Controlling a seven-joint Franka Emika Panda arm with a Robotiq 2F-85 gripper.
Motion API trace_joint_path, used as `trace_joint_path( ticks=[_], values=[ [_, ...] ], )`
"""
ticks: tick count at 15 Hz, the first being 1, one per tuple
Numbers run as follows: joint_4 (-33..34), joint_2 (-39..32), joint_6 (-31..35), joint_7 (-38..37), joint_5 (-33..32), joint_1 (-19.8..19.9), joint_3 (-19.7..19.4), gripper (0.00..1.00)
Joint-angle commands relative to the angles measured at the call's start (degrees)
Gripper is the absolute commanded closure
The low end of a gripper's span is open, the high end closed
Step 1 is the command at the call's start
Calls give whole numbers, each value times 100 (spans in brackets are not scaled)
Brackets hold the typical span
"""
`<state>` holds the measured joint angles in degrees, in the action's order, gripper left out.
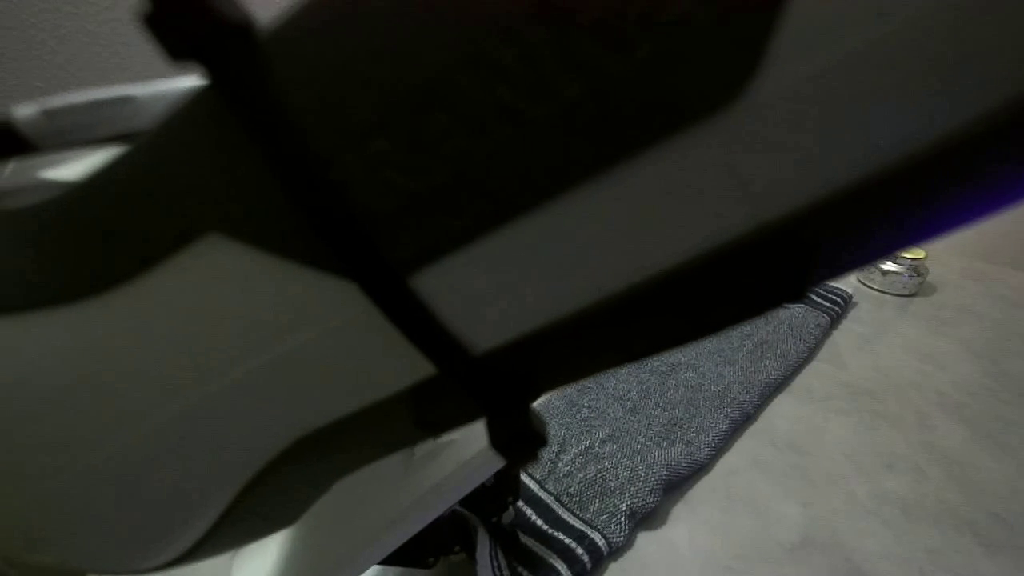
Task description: Fold up the grey towel on the table.
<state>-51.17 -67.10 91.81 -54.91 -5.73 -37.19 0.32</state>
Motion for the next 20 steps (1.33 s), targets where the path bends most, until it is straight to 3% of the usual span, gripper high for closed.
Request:
trace_joint_path(
  ticks=[1,8,14,17,20],
  values=[
    [-550,334,344,569,-39,113,84,100],
    [-1455,979,1451,2232,-203,284,42,98],
    [-2973,1830,3612,3775,-267,726,181,98],
    [-3736,2308,4417,4650,-183,1053,351,98],
    [-4471,2810,4983,5466,72,1634,877,98]
  ],
)
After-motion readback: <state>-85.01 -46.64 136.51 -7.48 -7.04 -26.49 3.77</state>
